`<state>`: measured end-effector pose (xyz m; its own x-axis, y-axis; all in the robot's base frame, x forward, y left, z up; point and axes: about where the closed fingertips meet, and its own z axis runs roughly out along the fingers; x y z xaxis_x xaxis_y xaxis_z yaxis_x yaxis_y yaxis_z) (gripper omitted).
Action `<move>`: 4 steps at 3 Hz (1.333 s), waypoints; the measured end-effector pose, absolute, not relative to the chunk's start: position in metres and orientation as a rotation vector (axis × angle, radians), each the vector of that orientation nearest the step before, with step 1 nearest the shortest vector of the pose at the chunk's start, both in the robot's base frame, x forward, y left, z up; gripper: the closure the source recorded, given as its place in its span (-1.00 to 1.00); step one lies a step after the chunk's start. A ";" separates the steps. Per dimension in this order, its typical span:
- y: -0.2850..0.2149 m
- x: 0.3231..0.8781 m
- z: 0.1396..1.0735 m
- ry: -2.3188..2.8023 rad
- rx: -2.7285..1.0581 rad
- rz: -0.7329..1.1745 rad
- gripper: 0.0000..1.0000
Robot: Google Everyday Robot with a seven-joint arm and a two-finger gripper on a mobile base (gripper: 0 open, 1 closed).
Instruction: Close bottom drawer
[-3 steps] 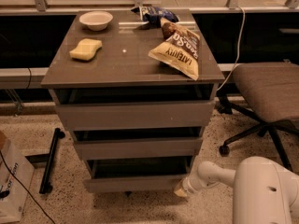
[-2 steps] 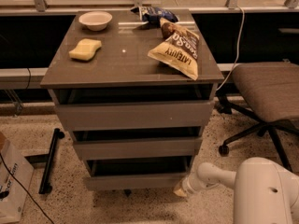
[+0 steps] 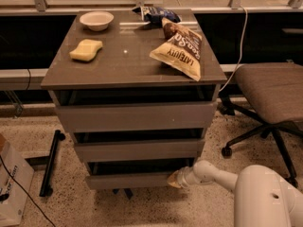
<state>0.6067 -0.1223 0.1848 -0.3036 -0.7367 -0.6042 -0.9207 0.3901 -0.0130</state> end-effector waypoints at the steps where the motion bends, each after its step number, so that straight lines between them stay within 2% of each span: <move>1: -0.122 0.606 0.184 2.128 -1.417 0.460 -0.12; 3: -0.117 0.604 0.181 2.127 -1.421 0.469 -1.00; 4: -0.117 0.604 0.181 2.127 -1.421 0.469 -1.00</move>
Offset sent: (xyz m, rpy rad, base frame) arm 0.0015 -0.0004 0.0001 -0.0013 -0.0029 -0.0010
